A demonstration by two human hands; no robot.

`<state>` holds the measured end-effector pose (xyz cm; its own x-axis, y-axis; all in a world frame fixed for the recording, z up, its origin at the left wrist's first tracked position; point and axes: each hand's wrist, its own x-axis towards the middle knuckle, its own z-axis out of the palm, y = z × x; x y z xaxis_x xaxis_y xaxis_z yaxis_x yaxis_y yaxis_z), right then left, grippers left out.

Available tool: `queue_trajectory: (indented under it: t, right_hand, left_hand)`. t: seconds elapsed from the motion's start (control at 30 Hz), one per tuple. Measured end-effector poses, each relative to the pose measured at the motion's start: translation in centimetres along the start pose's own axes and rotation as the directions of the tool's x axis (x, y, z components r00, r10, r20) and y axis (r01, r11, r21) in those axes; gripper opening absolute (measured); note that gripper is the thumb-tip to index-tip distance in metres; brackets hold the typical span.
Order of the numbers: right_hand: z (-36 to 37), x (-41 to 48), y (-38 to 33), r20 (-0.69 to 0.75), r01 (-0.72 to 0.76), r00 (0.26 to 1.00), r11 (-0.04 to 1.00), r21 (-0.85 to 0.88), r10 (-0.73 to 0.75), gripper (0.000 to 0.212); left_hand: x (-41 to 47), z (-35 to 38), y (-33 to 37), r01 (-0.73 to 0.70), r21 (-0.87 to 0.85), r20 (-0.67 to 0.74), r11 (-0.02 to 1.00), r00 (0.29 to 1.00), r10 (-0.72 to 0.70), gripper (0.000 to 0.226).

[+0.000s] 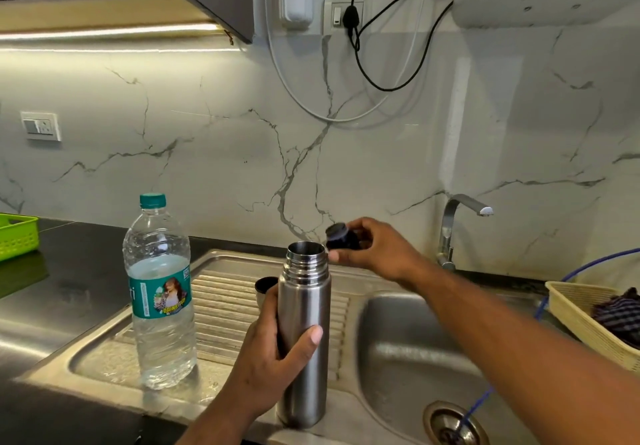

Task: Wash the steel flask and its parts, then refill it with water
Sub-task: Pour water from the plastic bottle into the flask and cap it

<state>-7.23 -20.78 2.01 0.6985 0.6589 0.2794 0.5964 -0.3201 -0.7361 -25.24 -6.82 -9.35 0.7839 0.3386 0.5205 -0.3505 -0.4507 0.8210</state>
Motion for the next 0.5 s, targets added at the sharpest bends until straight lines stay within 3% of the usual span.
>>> queue_trajectory:
  t: [0.13,0.23,0.5]
  right_hand:
    - [-4.9,-1.9,-5.0,0.093,0.176,0.978,0.980,0.097,-0.185,0.059]
    - [-6.9,-2.8,-8.5,0.224,0.315,0.929,0.947,-0.060,-0.295,0.064]
    - [-7.0,-2.3,-13.6,0.482,0.453,0.840,0.813,-0.366,-0.251,0.057]
  left_hand:
    - [-0.1,0.7,0.4,0.027,0.013,-0.034,1.000,0.999,-0.026,0.073]
    - [-0.1,1.2,0.5,0.026,0.043,-0.074,0.999,0.997,-0.023,0.074]
    - [-0.1,1.7,0.8,0.021,0.048,-0.083,0.999,0.996,-0.017,0.076]
